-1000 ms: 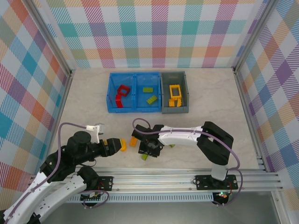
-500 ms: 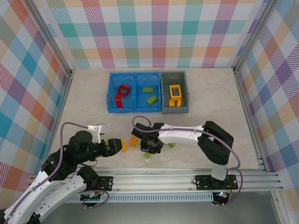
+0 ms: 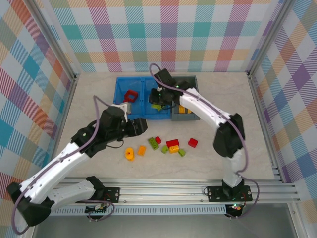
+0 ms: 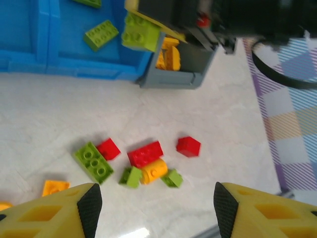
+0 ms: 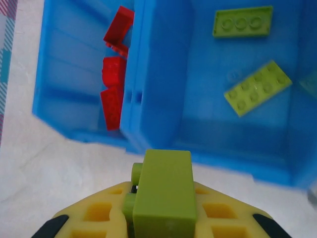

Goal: Sort the legos into containers by color

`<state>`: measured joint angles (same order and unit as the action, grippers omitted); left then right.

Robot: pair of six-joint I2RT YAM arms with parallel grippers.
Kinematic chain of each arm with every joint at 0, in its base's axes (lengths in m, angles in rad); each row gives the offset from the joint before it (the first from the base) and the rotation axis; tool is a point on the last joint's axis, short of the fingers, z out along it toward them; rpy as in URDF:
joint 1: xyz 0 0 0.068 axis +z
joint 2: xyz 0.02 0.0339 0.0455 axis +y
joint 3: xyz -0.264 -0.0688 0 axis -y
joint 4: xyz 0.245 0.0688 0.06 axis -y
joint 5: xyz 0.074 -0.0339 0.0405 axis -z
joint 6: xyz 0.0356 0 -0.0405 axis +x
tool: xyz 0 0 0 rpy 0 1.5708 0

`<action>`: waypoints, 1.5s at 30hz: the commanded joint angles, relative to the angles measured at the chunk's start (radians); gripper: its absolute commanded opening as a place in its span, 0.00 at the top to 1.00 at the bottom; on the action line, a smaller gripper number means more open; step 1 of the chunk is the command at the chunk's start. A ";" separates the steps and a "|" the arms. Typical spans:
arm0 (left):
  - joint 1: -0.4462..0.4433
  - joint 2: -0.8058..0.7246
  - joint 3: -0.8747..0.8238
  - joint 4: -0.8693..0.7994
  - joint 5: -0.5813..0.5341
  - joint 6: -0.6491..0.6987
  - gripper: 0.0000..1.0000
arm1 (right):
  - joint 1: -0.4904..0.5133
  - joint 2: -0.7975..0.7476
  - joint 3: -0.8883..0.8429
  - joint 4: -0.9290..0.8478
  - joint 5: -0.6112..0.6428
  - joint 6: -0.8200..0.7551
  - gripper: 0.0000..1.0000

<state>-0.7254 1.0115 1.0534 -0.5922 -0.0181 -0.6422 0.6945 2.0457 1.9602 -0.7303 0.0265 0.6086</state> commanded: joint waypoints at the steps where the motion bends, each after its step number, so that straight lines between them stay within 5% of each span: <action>1: -0.007 0.040 0.042 0.066 -0.092 0.016 0.38 | -0.044 0.165 0.158 -0.098 -0.117 -0.102 0.83; 9: -0.011 0.079 0.043 0.084 -0.113 0.008 0.39 | -0.071 0.471 0.496 -0.223 -0.197 -0.085 0.80; 12: -0.019 0.072 0.032 0.084 -0.124 0.004 0.39 | -0.070 0.499 0.507 -0.227 -0.194 -0.076 0.70; 20: -0.028 0.071 0.025 0.071 -0.134 0.002 0.39 | -0.070 0.447 0.484 -0.231 -0.176 -0.083 0.50; 26: -0.033 0.078 0.036 0.007 -0.152 -0.019 0.39 | -0.058 0.261 0.409 -0.240 -0.079 -0.102 0.52; 29: -0.034 0.125 0.046 -0.039 -0.140 -0.057 0.39 | -0.037 0.074 0.235 -0.191 0.020 -0.108 0.52; 33: -0.041 0.232 0.051 -0.012 -0.093 -0.084 0.41 | -0.005 -0.274 -0.207 -0.016 0.123 -0.076 0.52; 39: -0.043 0.502 0.192 -0.040 -0.039 0.040 0.36 | 0.022 -0.736 -0.772 0.132 0.161 0.010 0.50; 45: -0.053 0.743 0.342 -0.072 0.031 0.310 0.32 | 0.054 -1.010 -1.022 0.123 0.111 0.034 0.49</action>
<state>-0.7582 1.6989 1.3323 -0.6029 -0.0254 -0.5247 0.7326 1.1137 0.9836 -0.6384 0.1490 0.6102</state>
